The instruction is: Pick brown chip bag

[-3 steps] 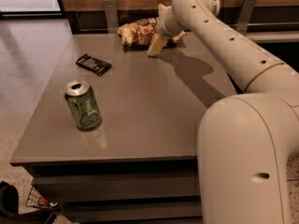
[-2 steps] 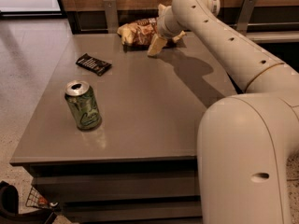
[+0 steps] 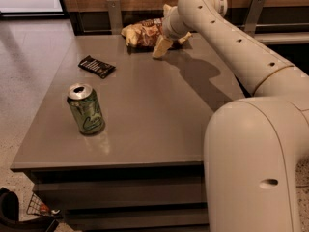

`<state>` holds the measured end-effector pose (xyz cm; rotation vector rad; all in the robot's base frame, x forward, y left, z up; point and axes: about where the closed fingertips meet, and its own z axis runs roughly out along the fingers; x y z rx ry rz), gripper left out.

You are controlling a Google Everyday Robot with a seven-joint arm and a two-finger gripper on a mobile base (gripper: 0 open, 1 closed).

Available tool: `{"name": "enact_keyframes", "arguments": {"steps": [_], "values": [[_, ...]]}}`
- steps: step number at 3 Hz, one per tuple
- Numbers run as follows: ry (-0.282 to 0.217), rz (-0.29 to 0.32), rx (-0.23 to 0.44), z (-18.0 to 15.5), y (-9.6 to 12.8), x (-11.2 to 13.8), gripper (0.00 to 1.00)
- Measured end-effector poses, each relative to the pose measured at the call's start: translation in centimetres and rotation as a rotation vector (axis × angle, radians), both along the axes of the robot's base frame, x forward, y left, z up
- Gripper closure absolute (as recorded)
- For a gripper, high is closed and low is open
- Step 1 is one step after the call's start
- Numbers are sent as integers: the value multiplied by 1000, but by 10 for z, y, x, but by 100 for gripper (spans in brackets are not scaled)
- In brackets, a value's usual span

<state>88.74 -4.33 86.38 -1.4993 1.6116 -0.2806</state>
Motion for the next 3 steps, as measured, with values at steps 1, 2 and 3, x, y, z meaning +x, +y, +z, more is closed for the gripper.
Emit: {"name": "enact_keyframes", "arguments": {"steps": [1,2,3], "values": [[0,0,0,0,0,0,0],[0,0,0,0,0,0,0],[0,0,0,0,0,0,0]]}}
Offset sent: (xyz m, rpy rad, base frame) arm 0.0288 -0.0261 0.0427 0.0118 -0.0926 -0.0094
